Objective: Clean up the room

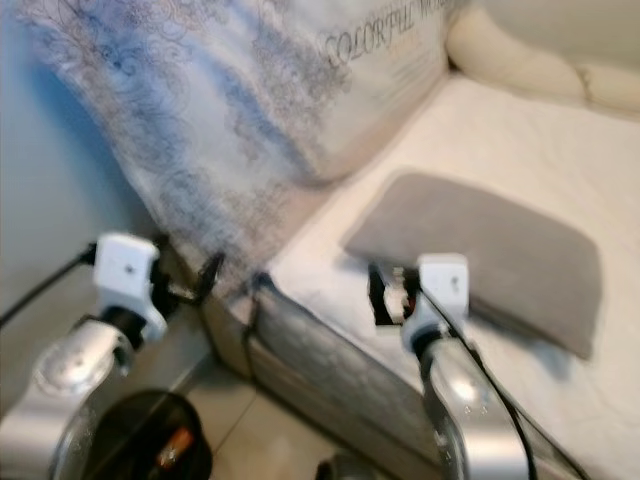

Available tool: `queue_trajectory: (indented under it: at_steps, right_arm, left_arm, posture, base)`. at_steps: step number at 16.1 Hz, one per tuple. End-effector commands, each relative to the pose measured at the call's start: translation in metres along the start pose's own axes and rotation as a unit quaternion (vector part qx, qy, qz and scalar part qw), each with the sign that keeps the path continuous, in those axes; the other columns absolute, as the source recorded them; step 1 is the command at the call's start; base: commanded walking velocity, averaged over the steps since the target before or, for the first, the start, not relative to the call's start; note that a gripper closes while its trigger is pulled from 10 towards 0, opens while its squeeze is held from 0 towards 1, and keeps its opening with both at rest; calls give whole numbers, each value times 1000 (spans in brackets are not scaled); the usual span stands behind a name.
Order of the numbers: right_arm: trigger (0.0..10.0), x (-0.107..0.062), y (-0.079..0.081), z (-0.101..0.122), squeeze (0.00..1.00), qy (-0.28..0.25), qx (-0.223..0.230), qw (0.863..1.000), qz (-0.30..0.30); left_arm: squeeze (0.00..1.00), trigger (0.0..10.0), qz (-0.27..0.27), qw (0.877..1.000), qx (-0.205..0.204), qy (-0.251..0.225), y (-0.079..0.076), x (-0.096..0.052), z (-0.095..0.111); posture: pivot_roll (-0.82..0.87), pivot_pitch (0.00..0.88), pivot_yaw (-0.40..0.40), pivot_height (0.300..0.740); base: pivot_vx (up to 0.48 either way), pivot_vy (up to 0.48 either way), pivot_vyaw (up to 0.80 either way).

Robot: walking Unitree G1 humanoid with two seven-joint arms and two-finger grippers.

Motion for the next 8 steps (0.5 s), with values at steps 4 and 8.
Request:
queue_trajectory:
  at_steps: [4, 8]
  right_arm:
    - [10000, 1, 4, 1, 0, -1, -6, 1000, 3]
    - [10000, 3, 5, -6, 0, 23, -1, 1000, 6]
  left_arm:
    - [0, 10000, 46, 999, 22, -21, 12, -1, 5]
    - [0, 10000, 33, 999, 3, -19, 13, -1, 6]
  posture:
    - [-31, 0, 0, 740]
    - [-21, 0, -5, 740]
  base:
    - [0, 0, -800]
    - [0, 0, -800]
Point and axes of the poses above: a point about 5 cm out from each wrist's last joint towards the gripper, its own x axis pointing out of the wrist towards the gripper, its own z axis along the axis of the wrist's last joint, y = z × x, the point moved 1 cm from there along x, pointing out of the wrist towards the gripper, and after that the axes turned 6 degrees about x, right-handed, at the moved point
